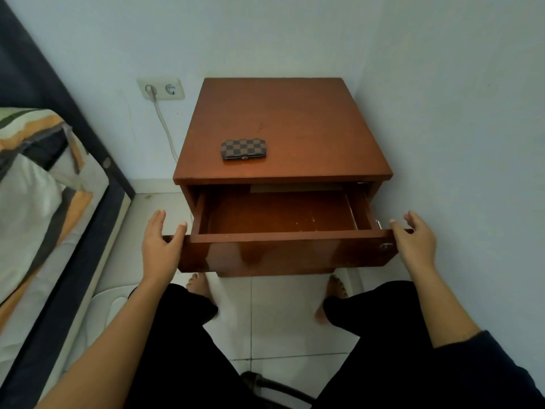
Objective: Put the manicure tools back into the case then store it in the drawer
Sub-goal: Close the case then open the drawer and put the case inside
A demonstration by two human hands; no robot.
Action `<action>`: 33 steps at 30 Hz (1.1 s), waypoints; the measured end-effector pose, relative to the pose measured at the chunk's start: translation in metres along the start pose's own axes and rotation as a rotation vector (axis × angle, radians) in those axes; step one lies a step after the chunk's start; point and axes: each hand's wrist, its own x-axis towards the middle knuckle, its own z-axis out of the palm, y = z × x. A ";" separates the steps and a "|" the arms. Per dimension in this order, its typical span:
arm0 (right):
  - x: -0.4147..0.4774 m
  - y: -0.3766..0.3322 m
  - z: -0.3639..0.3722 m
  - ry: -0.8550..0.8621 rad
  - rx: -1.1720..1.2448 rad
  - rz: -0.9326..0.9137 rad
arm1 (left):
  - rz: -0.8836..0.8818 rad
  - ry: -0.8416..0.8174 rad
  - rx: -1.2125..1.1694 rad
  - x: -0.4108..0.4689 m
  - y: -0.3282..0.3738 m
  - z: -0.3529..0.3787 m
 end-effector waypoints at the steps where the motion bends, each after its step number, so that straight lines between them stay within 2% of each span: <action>1: 0.004 -0.007 0.001 -0.007 -0.051 -0.041 | 0.046 0.009 0.047 0.010 0.005 0.002; 5: 0.023 -0.047 0.021 -0.056 -0.187 -0.226 | 0.213 0.026 0.237 0.056 0.031 0.024; 10: 0.044 -0.106 0.087 -0.260 -0.275 -0.460 | 0.288 -0.051 0.447 0.119 0.056 0.064; 17: 0.063 -0.183 0.193 -0.684 -0.446 -0.800 | 0.186 -0.064 0.632 0.170 0.058 0.091; 22: 0.069 -0.197 0.237 -0.827 -0.674 -0.922 | 0.185 -0.103 0.724 0.172 0.056 0.092; 28: 0.052 -0.178 0.221 -0.726 -0.656 -0.952 | 0.193 -0.134 0.742 0.170 0.056 0.090; 33: 0.017 -0.146 0.164 -0.836 -0.662 -1.065 | 0.209 -0.151 0.738 0.169 0.058 0.088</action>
